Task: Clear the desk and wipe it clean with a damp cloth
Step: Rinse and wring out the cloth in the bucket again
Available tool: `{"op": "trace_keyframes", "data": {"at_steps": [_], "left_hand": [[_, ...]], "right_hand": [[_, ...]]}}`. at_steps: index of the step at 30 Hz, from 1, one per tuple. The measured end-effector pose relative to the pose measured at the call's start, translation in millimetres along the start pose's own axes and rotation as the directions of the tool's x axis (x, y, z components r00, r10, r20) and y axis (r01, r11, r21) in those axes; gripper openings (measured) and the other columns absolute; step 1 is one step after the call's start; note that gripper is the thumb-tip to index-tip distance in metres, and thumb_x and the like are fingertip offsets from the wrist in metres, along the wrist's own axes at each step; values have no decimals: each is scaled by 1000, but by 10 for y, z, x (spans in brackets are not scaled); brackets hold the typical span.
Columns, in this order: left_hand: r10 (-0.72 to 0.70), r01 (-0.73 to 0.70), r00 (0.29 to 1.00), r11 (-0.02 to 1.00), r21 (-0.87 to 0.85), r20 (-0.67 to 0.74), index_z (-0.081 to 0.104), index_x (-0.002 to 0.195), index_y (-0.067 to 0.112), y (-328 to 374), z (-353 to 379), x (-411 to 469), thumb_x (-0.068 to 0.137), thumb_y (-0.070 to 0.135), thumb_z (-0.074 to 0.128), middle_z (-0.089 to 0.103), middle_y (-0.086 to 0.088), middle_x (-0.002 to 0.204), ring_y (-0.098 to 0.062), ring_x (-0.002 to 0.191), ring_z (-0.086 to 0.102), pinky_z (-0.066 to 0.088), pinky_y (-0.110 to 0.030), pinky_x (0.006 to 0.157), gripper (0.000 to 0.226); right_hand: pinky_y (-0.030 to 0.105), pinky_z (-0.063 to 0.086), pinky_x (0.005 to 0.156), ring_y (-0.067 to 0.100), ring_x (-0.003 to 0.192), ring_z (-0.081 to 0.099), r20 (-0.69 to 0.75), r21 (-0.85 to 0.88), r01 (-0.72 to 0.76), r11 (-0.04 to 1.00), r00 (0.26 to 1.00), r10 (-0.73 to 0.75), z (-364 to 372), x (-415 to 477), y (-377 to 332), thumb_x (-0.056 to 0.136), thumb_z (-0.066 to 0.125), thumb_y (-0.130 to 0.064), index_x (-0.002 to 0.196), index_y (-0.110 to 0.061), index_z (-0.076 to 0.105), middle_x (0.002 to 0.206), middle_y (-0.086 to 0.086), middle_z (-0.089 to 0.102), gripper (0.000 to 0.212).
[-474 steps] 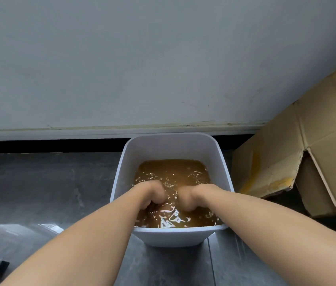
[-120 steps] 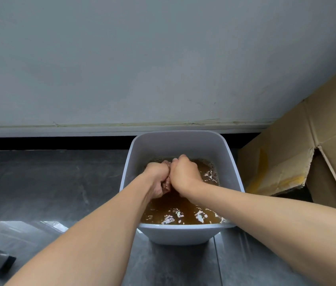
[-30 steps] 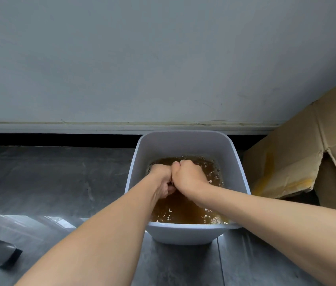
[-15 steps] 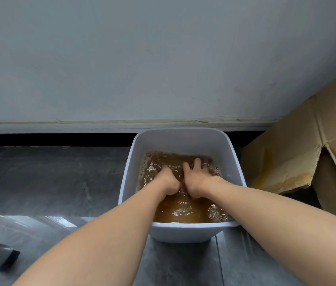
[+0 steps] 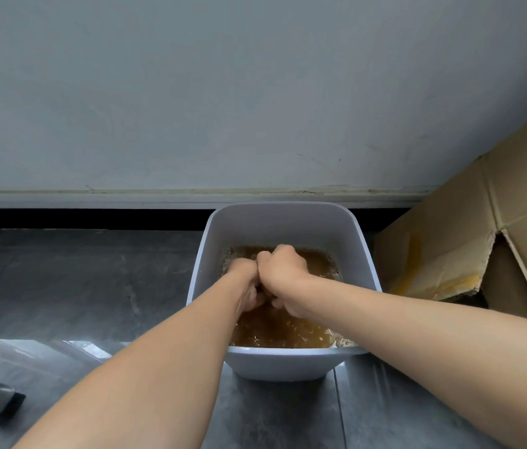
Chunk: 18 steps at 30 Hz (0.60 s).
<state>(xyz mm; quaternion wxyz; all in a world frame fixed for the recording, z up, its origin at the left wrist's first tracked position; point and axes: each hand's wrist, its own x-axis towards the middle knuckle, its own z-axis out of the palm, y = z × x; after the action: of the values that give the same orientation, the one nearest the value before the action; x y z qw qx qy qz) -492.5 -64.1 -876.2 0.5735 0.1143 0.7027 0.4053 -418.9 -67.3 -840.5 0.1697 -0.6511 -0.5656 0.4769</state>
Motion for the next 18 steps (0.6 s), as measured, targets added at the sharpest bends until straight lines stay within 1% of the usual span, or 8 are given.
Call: {"op": "trace_keyframes", "data": {"at_steps": [2, 4, 6, 8, 10, 13, 16, 18], "left_hand": [[-6, 8, 996, 1000, -24, 88, 48, 69, 10, 27, 7, -91, 101, 14, 40, 44, -5, 41, -16, 31, 43, 30, -12, 28, 33], [7, -18, 985, 998, 67, 172, 46, 67, 12, 43, 61, -168, 103, 10, 36, 39, 1, 37, -8, 25, 34, 23, -10, 27, 38], [6, -31, 971, 994, 103, 238, 47, 69, 16, 56, 104, -237, 106, 11, 33, 34, 2, 41, -5, 27, 26, 15, -9, 28, 39], [22, -44, 973, 995, 93, 229, 48, 70, 18, 47, 120, -235, 105, 10, 31, 35, 1, 43, -6, 28, 26, 16, -9, 29, 40], [51, -56, 993, 998, 36, 108, 52, 74, 15, 47, 77, -177, 102, 6, 37, 43, -2, 50, -10, 35, 38, 27, -13, 33, 33], [84, -87, 993, 996, -35, -79, 61, 86, 4, 57, -6, -97, 94, -1, 50, 57, -10, 66, -21, 52, 55, 43, -23, 41, 15], [26, -31, 997, 997, 66, 73, 52, 72, 15, 67, 16, -150, 102, 7, 37, 43, 0, 47, -9, 30, 35, 24, -9, 32, 34], [-1, -18, 986, 993, 114, 169, 49, 75, 19, 61, 92, -176, 105, 11, 27, 40, 3, 49, -6, 28, 27, 16, -8, 31, 38]], "right_hand": [[35, 52, 69, 36, 86, 62, -94, -93, 96, 991, 990, -105, -28, 29, 13, 101, 43, -26, 106, -8, 61, 106, 16, 64, 26], [35, 43, 78, 40, 102, 61, -173, -127, 119, 985, 975, -141, -130, 88, 49, 100, 43, -24, 107, -5, 63, 114, 19, 65, 28], [34, 38, 76, 41, 103, 61, -225, -110, 88, 990, 968, -111, -255, 142, 92, 101, 42, -20, 103, -2, 64, 115, 23, 66, 28], [33, 42, 75, 39, 100, 62, -227, -111, 70, 991, 969, -93, -273, 134, 101, 101, 43, -18, 98, -2, 65, 113, 23, 67, 27], [40, 53, 79, 39, 99, 64, -176, -117, 67, 991, 981, -87, -159, 30, 67, 100, 44, -19, 101, -1, 66, 112, 22, 68, 29], [47, 57, 84, 41, 100, 65, -79, -157, 76, 985, 993, -89, 3, -116, 51, 100, 41, -21, 112, -1, 65, 113, 21, 65, 33], [49, 57, 84, 42, 98, 64, -85, -212, 118, 970, 987, -138, -146, -32, 92, 101, 43, -19, 96, -5, 63, 110, 22, 65, 24], [48, 56, 85, 42, 99, 65, -138, -301, 93, 949, 981, -140, -306, 139, 178, 105, 40, -20, 102, -4, 64, 111, 21, 66, 29]]}}
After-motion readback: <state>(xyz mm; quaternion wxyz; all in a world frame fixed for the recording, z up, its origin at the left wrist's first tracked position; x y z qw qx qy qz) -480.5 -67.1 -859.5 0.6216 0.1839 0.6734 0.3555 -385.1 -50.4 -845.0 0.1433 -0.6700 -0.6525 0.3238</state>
